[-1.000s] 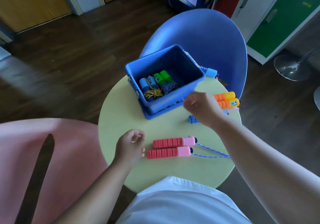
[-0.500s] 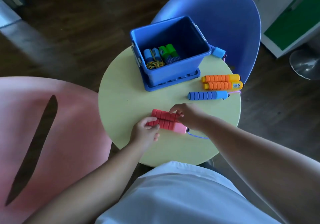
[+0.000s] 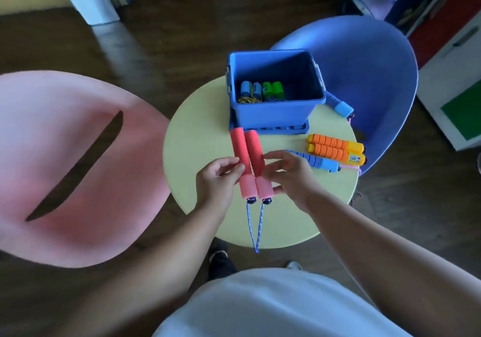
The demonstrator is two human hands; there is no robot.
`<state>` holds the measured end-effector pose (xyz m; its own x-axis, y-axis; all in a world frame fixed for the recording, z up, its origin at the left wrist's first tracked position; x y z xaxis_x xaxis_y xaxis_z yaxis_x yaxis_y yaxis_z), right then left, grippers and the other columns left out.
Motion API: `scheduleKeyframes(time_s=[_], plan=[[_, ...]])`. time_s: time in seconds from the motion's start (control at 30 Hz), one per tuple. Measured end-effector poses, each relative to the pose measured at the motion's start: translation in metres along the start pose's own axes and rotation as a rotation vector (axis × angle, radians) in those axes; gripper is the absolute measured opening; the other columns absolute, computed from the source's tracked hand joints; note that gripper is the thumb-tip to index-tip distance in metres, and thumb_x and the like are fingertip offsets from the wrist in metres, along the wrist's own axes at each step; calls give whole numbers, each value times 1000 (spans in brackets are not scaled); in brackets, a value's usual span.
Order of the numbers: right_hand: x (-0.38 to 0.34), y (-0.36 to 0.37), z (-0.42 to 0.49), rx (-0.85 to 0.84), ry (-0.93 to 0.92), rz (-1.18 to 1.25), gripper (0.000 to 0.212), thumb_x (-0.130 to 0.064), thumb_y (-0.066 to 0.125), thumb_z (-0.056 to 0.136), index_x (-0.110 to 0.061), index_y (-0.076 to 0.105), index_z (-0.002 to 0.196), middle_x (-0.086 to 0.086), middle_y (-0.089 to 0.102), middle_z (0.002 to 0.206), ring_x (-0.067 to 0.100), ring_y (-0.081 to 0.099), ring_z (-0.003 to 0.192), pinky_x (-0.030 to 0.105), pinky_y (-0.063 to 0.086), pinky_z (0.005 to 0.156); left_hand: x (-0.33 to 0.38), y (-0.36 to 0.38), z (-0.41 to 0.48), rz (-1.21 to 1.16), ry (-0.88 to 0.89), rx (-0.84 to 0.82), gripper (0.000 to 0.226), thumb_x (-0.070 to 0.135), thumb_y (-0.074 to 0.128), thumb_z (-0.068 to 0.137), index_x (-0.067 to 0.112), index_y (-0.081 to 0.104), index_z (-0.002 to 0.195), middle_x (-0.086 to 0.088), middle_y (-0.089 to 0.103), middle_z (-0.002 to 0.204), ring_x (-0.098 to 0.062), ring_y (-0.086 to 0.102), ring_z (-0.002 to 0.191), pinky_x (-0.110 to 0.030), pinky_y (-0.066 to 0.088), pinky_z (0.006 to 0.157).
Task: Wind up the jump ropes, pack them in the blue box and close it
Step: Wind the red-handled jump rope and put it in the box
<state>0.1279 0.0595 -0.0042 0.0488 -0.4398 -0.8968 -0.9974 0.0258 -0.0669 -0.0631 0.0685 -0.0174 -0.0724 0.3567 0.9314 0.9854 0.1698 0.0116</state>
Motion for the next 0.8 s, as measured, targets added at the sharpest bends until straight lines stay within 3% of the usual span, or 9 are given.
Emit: scheduleKeyframes(time_s=[0.13, 0.27, 0.37, 0.47, 0.57, 0.63, 0.73, 0.8], plan=[[-54, -10, -20, 3, -126, 170, 32, 6, 72, 87, -13, 67, 112, 7, 70, 85, 21, 73, 82, 42, 61, 62, 63, 14, -20, -15, 168, -3, 16, 29, 79, 85, 36, 80, 99, 3, 78, 102, -18, 74, 89, -44, 63, 76], [-89, -17, -40, -3, -216, 326, 28, -1, 71, 91, -14, 64, 114, 18, 69, 98, 32, 75, 90, 49, 62, 70, 108, 32, -52, 1, 272, -150, 41, 22, 75, 92, 36, 68, 130, 9, 71, 125, -28, 75, 102, -43, 63, 68], [-105, -23, -57, 4, -280, 373, 26, -1, 71, 91, -15, 63, 112, 15, 71, 96, 31, 75, 88, 50, 62, 75, 121, 46, -79, 0, 307, -257, 60, 15, 76, 93, 32, 54, 146, 3, 69, 132, -35, 76, 95, -42, 62, 68], [-112, -28, -71, 41, -328, 335, 27, -1, 72, 90, -14, 63, 112, 14, 70, 94, 27, 75, 81, 46, 63, 75, 128, 55, -100, 71, 374, -281, 64, 10, 77, 92, 38, 53, 144, -10, 73, 117, -41, 75, 88, -42, 62, 68], [-111, -30, -81, 35, -321, 331, 27, -1, 72, 91, -15, 60, 111, 15, 69, 96, 26, 75, 79, 42, 63, 69, 129, 57, -109, 71, 390, -265, 64, 8, 78, 88, 39, 57, 140, -10, 76, 107, -39, 74, 82, -42, 63, 69], [-109, -31, -83, -6, -306, 255, 32, -7, 72, 92, -19, 54, 114, 13, 66, 109, 26, 75, 86, 42, 63, 70, 129, 53, -110, 55, 354, -256, 63, 8, 80, 84, 40, 62, 135, -5, 77, 106, -30, 72, 76, -38, 61, 68], [-117, -43, -81, -37, -348, 4, 57, -24, 73, 93, -35, 35, 134, 5, 52, 133, 26, 72, 101, 48, 63, 79, 130, 40, -104, 56, 246, -293, 57, 11, 80, 78, 38, 67, 126, -3, 75, 103, -25, 69, 71, -40, 61, 67], [-130, -56, -79, -53, -366, -69, 64, -30, 68, 96, -46, 27, 143, 3, 45, 137, 27, 75, 95, 50, 63, 80, 135, 33, -99, 101, 180, -374, 59, 14, 78, 75, 31, 66, 130, -6, 75, 103, -28, 70, 71, -38, 59, 65]])
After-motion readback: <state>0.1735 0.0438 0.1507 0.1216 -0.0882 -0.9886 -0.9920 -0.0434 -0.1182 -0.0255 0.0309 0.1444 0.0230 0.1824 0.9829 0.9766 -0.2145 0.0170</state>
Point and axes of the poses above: each hand's wrist, its own z-axis towards the middle knuckle, its own y-axis out of the palm, x = y × z, the point moved 7 cm from there along z, towards the middle knuckle
